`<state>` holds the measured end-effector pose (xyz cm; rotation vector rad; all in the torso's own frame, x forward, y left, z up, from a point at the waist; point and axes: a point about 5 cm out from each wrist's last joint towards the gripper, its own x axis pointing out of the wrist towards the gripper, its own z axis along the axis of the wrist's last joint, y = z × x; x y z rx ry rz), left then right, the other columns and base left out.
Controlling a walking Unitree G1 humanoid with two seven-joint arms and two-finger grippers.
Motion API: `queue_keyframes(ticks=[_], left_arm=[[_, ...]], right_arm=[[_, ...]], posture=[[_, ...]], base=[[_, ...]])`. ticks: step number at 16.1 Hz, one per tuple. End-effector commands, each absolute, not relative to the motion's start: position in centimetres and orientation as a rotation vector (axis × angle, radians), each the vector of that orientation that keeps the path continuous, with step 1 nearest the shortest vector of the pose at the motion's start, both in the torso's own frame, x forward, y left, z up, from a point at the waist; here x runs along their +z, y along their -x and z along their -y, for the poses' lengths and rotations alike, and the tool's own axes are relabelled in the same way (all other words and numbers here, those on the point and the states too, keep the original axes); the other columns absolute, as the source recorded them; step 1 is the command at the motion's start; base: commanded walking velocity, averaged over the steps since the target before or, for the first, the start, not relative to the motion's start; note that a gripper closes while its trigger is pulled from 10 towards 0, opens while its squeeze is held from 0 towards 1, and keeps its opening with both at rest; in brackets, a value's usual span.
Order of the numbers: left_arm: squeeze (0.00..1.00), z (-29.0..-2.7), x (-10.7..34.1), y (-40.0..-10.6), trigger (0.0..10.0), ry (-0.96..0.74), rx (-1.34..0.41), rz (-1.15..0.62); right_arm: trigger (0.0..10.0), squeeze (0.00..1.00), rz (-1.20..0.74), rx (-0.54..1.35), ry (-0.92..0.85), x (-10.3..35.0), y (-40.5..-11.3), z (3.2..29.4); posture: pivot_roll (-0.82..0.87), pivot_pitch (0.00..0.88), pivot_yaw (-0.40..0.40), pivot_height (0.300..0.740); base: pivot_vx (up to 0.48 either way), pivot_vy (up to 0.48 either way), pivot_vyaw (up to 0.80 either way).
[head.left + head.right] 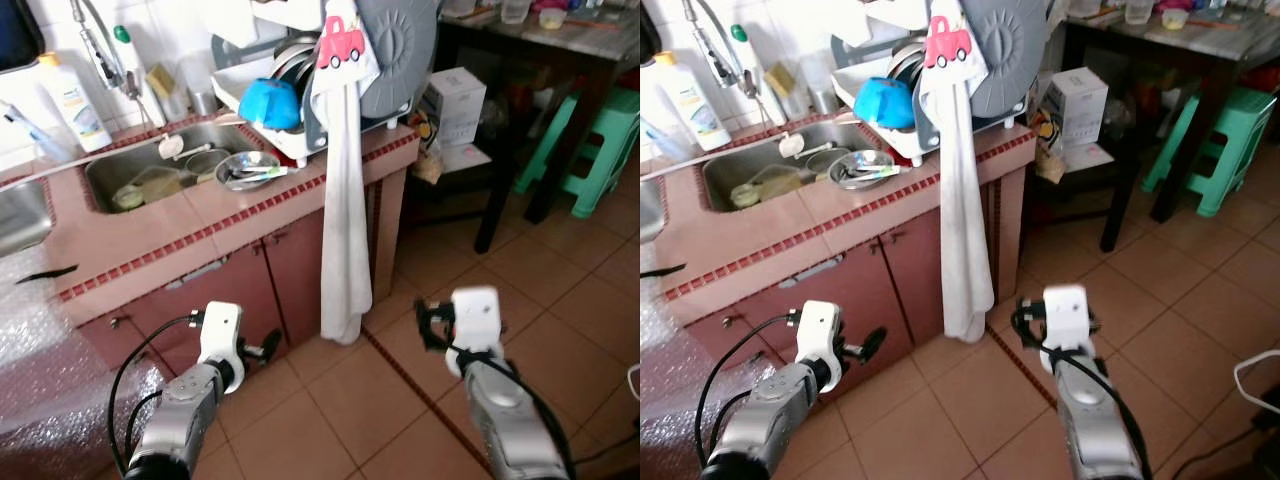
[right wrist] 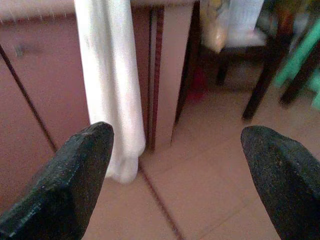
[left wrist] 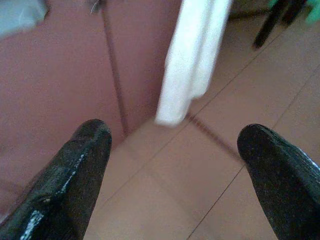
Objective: Kitchen organization
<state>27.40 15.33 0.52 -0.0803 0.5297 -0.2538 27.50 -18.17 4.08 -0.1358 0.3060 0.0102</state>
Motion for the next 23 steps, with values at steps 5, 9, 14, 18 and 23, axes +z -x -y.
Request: queue_keyframes(ticks=[5,9,14,18,23], left_arm=[[0.00,-18.7,-3.0,-25.8,10.0,-0.009,-0.118,-0.689],[0.00,-19.1,-4.9,-24.0,10.0,-0.068,-0.098,-0.807],[0.00,-19.2,-6.9,-21.1,10.0,-0.127,-0.132,-0.956],[0.00,-19.7,-7.6,-19.9,10.0,-0.129,-0.094,-1.028],[0.00,-19.2,-7.9,-19.4,10.0,-0.070,-0.047,-1.037]], right_arm=[[10.0,0.00,-0.545,-0.030,0.079,-1.3,-26.8,18.9],[10.0,0.00,-0.721,-0.099,0.053,-4.2,-24.5,19.8],[10.0,0.00,-0.859,-0.130,0.010,-6.5,-21.4,20.3],[10.0,0.00,-0.984,-0.104,0.072,-8.4,-17.8,20.5],[10.0,0.00,-1.008,-0.015,0.114,-8.8,-17.3,19.9]], posture=[[-0.04,0.006,0.113,0.740],[-0.03,0.000,0.111,0.740],[-0.03,0.000,0.116,0.740],[-0.01,0.000,0.104,0.740],[0.00,0.000,0.086,0.740]], base=[[0.000,0.000,0.00],[0.000,0.000,0.00],[0.000,0.000,0.00],[0.000,0.000,0.00],[0.000,0.000,0.00]])
